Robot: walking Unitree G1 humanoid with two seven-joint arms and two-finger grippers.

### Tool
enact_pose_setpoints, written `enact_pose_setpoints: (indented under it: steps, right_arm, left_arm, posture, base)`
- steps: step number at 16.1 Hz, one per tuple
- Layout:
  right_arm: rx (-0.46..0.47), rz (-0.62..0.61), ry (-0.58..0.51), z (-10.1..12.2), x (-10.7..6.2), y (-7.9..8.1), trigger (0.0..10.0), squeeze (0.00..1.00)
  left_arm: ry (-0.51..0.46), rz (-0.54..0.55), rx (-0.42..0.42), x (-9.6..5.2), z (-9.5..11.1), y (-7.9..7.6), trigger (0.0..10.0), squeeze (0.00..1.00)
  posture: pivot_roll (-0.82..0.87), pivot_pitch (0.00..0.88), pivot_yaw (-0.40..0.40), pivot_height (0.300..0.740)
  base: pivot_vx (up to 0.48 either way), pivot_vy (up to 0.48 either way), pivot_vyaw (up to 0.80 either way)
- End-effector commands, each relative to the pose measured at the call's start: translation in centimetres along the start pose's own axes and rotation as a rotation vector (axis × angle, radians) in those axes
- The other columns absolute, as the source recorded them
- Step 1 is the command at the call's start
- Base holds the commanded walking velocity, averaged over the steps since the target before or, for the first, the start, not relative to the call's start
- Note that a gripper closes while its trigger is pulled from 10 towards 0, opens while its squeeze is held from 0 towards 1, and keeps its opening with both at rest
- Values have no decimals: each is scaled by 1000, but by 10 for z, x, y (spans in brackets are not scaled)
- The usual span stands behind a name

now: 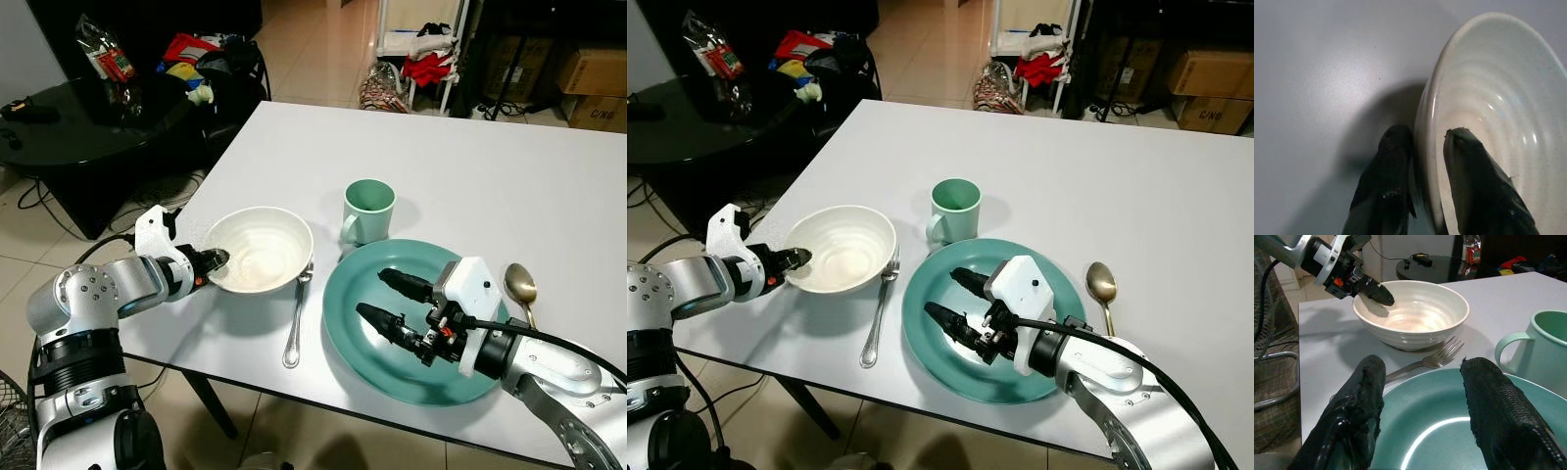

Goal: Setting the table

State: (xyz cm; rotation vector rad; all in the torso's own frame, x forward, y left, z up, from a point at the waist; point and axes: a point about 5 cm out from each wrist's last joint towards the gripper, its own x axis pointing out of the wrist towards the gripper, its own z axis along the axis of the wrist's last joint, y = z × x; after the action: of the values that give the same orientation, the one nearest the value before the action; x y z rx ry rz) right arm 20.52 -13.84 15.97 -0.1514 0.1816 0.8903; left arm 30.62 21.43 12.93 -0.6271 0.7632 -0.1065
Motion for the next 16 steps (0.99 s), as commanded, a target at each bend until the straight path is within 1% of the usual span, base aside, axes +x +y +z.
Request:
enact_pose_setpoints:
  steps: [1, 2, 3, 5, 6, 7, 9, 10, 11, 12, 13, 14, 15, 16]
  right_arm:
    - [-23, 5, -8, 3, 0, -2, 10000, 0]
    - [-24, 10, -6, 2, -1, -2, 10000, 0]
    - [-23, 9, -7, 3, -1, -2, 10000, 0]
    - [-23, 3, -14, 4, -3, -4, 10000, 0]
    - [-23, 2, -18, 4, -5, -5, 10000, 0]
    - [-27, 3, -16, 4, -5, -7, 10000, 0]
    - [-32, 5, -14, 4, -5, -9, 10000, 0]
    - [-39, 6, -17, 5, -4, -11, 10000, 0]
    - [-48, 8, -21, 6, -4, -11, 10000, 0]
    - [-50, 10, -25, 7, -4, -12, 10000, 0]
    - [-49, 8, -36, 9, -4, -13, 10000, 0]
    - [-44, 6, -55, 12, -5, -14, 10000, 0]
    - [-35, 6, -79, 16, -5, -14, 10000, 0]
    - [-21, -24, -123, 23, -5, -17, 10000, 0]
  left_arm:
    - [-13, 15, 32, -5, 3, 2, 10000, 1000]
    - [-14, -2, 71, -9, 3, 3, 10000, 1000]
    - [-22, -1, 90, -12, 4, 5, 10000, 1000]
    - [-36, -11, 146, -21, 7, 11, 10000, 1000]
    - [-37, -40, 170, -29, 8, 12, 10000, 1000]
    - [-33, -61, 202, -37, 8, 12, 10000, 1000]
    - [-37, -72, 238, -42, 6, 11, 10000, 988]
    - [-66, -77, 264, -45, 6, 10, 10000, 988]
    - [-114, -76, 294, -48, 8, 9, 10000, 988]
    - [-143, -83, 302, -50, 10, 8, 10000, 984]
    - [-181, -96, 342, -56, 11, 5, 10000, 961]
    - [-241, -104, 378, -62, 15, 2, 10000, 949]
    - [-340, -111, 416, -70, 23, -1, 10000, 933]
    - [-565, -61, 459, -85, 39, -7, 10000, 953]
  posture:
    - [45, 0, 95, 740]
    - [46, 0, 93, 740]
    - [46, 0, 94, 740]
    - [47, 0, 92, 740]
    - [48, 0, 92, 740]
    - [55, 0, 87, 740]
    - [59, 0, 80, 740]
    - [63, 0, 74, 740]
    - [68, 0, 70, 740]
    - [70, 0, 66, 740]
    - [72, 0, 64, 740]
    - [71, 0, 63, 740]
    - [71, 0, 63, 740]
    - [67, 0, 60, 740]
  base:
    - [0, 0, 0]
    - [0, 0, 0]
    - [0, 0, 0]
    - [0, 0, 0]
    - [0, 0, 0]
    - [0, 0, 0]
    - [0, 0, 0]
    - [0, 0, 0]
    - [0, 0, 0]
    - [0, 0, 0]
    - [0, 0, 0]
    - [0, 0, 0]
    - [0, 0, 0]
    - [0, 0, 0]
